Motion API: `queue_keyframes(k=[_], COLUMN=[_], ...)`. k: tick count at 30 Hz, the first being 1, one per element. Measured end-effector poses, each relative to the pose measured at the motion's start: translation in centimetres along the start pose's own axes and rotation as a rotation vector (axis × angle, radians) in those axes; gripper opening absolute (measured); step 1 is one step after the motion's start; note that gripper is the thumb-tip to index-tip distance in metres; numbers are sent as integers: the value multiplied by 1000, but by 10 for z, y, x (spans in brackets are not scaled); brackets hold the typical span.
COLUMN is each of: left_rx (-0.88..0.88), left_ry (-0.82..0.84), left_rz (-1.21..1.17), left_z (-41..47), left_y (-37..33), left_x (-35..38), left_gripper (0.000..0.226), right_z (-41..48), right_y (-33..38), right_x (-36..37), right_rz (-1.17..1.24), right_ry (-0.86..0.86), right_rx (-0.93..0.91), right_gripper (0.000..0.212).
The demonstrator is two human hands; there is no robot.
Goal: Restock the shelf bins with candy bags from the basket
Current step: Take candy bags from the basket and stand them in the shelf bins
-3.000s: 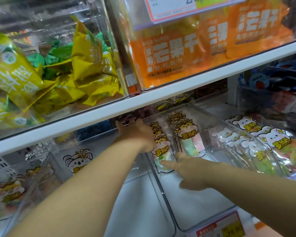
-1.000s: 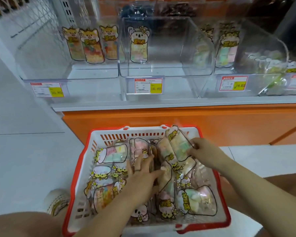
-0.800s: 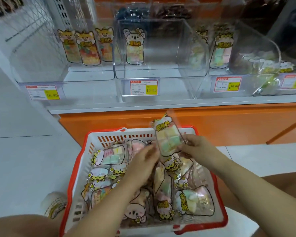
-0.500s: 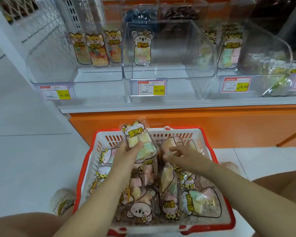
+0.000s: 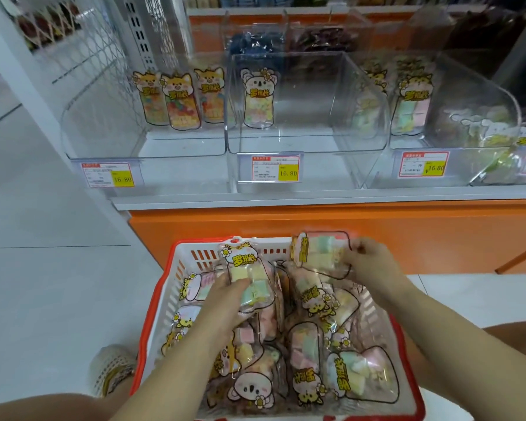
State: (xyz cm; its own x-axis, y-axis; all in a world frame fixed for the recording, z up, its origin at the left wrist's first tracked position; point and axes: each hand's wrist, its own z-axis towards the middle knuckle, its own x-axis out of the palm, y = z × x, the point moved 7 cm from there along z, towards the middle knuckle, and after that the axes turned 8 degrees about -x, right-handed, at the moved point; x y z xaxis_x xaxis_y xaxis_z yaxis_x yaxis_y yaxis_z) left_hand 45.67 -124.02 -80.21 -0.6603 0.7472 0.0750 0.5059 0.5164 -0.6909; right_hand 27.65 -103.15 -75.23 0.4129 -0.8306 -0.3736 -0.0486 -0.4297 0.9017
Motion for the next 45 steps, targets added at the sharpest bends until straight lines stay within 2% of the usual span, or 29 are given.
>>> queue_keyframes(k=[3, 5, 7, 9, 13, 15, 17, 21, 25, 28, 29, 32, 34, 37, 39, 41, 42, 44, 45], left_rx=[-91, -127, -82, -4, 133, 199, 230, 205, 177, 131, 119, 92, 70, 158, 221, 241, 257, 216, 206], left_ry=[103, 198, 254, 261, 154, 63, -17, -61, -61, -51, -41, -41, -61, -91, -104, -40, 22, 132, 181], left_rz=[-227, -304, -275, -247, -183, -140, -100, -215, -204, -189, -178, -130, -88, 89, 289, 480, 548, 614, 629], left_z=[-6, -14, -18, -23, -17, -12, -8, 0, 1, 1, 1, 10, 14, -2, -9, -17, -22, -32, -37], left_y=[6, 8, 7, 3, -5, -12, -17, -12, -4, -1, -1, 2, 5, -11, -18, -24, -26, -23, -20], left_x=[22, 37, 45, 48, 34, 18, 3, -14, -17, -15, -14, -16, -19, -14, -13, -3, 4, 19, 26], left_gripper=[23, 37, 47, 52, 52, 49, 55, 49, 72, 65, 61, 71, 74, 52, 64, 73, 70, 52, 55], right_z=[-24, -37, -48, -55, -60, -40, -16, 7, 10, 11, 12, 21, 23, 10, -6, -24, -33, -48, -53], right_y=[12, 14, 17, 22, 32, 20, -4, -64, -91, -92, -89, -65, -33, 38, 82, 109, 115, 115, 112], right_x=[16, 34, 45, 51, 68, 58, 41, 39, 46, 54, 56, 47, 32, 5, -6, -7, -3, 9, 16], right_rz=[384, 463, 334, 142, -8, -75, -245, -556, -668, -756, -734, -558, -496, -538, -584, -599, -580, -547, -550], right_ry=[-27, 16, 36, 97, 379, 313, 202, 240, 247, 282, 276, 158, 60, 6, 110, 301, 396, 534, 572], right_rx=[93, 96, 60, -12, -129, -147, -136, -58, -41, -60, -61, -99, -195, -450, -576, -590, -567, -513, -501], right_gripper=[9, 19, 35, 43, 36, 29, 27, 47, 29, 18, 21, 20, 14, 5, 4, 5, 5, 7, 9])
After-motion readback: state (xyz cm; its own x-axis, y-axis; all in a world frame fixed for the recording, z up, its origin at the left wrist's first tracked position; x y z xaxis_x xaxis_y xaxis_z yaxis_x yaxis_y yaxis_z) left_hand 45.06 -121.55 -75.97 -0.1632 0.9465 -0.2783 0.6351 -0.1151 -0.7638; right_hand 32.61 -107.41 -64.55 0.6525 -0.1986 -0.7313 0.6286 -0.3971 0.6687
